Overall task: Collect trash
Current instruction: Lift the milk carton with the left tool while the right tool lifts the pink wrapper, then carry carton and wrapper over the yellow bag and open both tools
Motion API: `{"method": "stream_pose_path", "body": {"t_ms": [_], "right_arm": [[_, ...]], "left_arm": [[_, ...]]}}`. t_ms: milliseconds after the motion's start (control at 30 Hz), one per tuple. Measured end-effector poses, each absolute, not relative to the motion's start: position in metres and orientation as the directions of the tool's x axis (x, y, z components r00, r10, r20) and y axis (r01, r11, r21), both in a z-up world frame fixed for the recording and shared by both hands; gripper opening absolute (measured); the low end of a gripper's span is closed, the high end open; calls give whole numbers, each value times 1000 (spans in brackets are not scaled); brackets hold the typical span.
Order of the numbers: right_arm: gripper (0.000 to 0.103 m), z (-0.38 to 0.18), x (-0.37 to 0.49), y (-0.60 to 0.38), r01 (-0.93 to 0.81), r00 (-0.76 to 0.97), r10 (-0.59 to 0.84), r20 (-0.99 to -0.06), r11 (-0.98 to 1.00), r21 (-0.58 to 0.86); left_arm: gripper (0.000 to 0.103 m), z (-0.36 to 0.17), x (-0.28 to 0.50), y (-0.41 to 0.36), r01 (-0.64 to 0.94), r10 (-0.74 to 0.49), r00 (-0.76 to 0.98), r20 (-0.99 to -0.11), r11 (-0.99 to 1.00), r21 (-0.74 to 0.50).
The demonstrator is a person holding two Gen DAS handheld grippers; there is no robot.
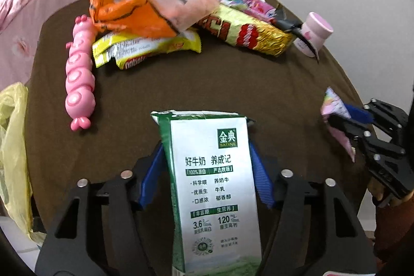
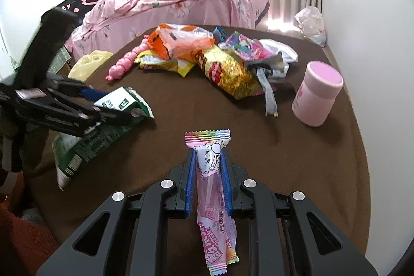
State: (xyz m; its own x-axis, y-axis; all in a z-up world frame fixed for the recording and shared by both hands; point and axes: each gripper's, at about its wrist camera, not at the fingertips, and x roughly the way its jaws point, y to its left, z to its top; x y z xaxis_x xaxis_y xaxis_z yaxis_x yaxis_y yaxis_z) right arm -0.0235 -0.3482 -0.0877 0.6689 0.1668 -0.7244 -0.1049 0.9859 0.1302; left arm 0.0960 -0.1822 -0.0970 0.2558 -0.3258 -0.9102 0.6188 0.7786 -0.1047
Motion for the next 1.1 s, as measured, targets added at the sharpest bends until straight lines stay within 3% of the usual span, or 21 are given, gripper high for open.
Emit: {"method": "stream_pose_path", "body": {"t_ms": [100,300,533,633,800,933,1100], "right_arm": [[18,-76,-24,-347,-107,692,160,-704,987,119],[18,-50,-22,-341,-128,737,167,-654,986,108],[18,-12,-9,-314,-181,786,203,-583,979,97],[18,13,4,-290,-232,815,234,-529,970,72],[18,55,41,-242,-331,838,331,-434,941,78],[18,71,65,-198,-400,831,385,-401,915,50],[18,65,100,-153,-488,769,475,-427,868,86]], "left_arm": [[58,-83,92,-174,613,-378,287,-880,778,-135],[57,-24,69,-136,604,-528,454,-718,774,-188],[57,10,70,-100,543,-517,593,-617,823,-168],[57,36,75,-73,466,-442,703,-558,878,-108],[57,75,83,-11,229,-207,876,-435,973,-2],[57,83,90,41,85,-102,910,-401,995,-58],[57,67,99,84,-23,-29,909,-415,992,-121]]}}
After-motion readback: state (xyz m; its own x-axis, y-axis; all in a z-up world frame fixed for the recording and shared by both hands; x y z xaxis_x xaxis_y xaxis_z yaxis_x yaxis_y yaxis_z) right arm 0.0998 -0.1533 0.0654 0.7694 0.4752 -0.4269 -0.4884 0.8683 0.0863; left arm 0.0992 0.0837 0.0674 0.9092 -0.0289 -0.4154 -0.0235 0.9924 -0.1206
